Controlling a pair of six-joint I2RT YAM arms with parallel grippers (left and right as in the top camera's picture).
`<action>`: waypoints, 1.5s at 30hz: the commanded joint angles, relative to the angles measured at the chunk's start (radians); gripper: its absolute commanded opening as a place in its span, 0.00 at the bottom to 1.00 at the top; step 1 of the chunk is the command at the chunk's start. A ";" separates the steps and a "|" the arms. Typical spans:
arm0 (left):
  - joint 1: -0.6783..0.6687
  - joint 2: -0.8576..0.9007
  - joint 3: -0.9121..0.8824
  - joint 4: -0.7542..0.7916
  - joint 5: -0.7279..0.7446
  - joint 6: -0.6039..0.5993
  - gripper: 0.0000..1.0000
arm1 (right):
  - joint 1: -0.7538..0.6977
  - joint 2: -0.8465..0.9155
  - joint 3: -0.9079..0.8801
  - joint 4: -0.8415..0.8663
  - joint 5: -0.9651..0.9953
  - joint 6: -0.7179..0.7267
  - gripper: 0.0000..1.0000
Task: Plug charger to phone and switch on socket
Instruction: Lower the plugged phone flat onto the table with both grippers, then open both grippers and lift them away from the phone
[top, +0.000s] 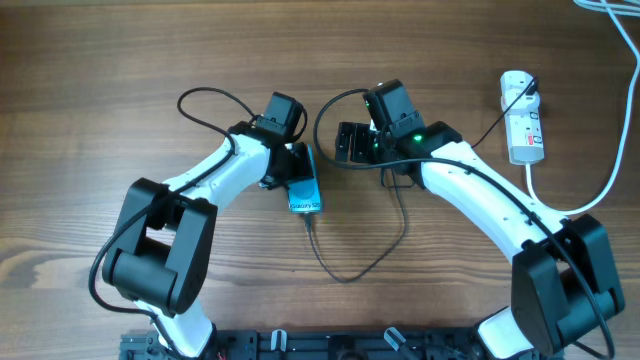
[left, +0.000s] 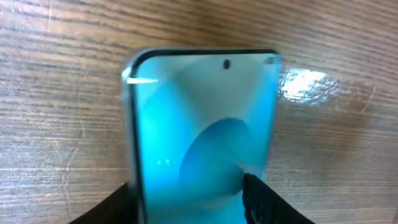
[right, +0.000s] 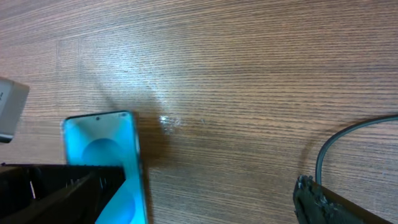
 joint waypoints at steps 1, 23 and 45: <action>-0.003 0.011 -0.001 0.013 -0.010 -0.002 0.52 | 0.000 -0.002 0.019 0.003 0.018 -0.012 1.00; -0.001 0.026 -0.001 0.118 0.061 0.002 0.43 | -0.001 -0.002 0.019 0.080 0.317 0.082 1.00; 0.359 -0.045 0.000 0.113 0.099 0.051 1.00 | -0.001 -0.002 0.019 0.082 0.350 0.097 1.00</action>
